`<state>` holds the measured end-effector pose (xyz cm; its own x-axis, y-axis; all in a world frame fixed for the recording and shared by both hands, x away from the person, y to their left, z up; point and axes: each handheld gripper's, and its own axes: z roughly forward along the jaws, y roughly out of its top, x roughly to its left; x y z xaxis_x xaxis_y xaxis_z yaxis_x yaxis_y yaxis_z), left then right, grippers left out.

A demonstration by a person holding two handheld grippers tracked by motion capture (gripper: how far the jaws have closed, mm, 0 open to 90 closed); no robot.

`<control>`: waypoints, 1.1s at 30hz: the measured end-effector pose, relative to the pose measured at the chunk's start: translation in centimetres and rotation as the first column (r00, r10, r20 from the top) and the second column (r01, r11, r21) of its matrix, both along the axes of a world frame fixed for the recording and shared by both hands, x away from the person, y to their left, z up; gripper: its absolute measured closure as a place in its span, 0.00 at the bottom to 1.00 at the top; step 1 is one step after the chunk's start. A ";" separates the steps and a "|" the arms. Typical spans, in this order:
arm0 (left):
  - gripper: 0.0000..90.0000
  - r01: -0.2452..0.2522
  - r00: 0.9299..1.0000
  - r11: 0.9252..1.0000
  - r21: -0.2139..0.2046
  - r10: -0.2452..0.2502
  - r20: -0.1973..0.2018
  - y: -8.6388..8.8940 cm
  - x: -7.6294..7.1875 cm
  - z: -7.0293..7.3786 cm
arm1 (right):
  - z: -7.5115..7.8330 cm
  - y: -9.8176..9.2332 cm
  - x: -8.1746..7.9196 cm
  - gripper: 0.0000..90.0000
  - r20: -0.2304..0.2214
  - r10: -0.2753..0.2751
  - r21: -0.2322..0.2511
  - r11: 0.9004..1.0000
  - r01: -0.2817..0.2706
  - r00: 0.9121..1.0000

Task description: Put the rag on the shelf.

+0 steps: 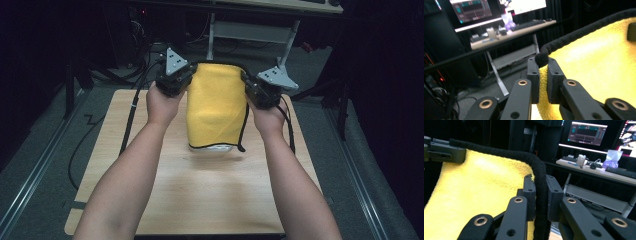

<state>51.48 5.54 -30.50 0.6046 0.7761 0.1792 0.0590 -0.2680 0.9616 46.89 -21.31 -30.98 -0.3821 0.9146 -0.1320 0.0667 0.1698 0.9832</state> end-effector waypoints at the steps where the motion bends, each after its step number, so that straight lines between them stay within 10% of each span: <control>1: 0.92 0.007 1.000 1.000 -0.008 -0.007 -0.016 0.1 0.3 -0.5 | -0.3 0.0 0.3 0.90 -0.015 0.006 0.008 1.000 -0.006 1.000; 15: 0.91 0.040 0.986 0.999 -0.005 -0.040 -0.161 0.5 1.9 -7.2 | -5.6 -1.1 3.2 0.90 -0.187 0.025 0.037 0.999 -0.019 0.982; 33: 0.92 0.055 0.959 0.997 -0.060 -0.069 -0.276 1.1 0.5 -11.9 | -9.9 -2.1 1.8 0.90 -0.284 0.094 0.037 0.996 -0.087 0.954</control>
<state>52.02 6.63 -42.36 0.6721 0.7393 -0.0412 0.3100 -0.2305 0.9224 48.74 -23.42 -40.91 -0.4820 0.8760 0.0154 0.3301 0.1653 0.9294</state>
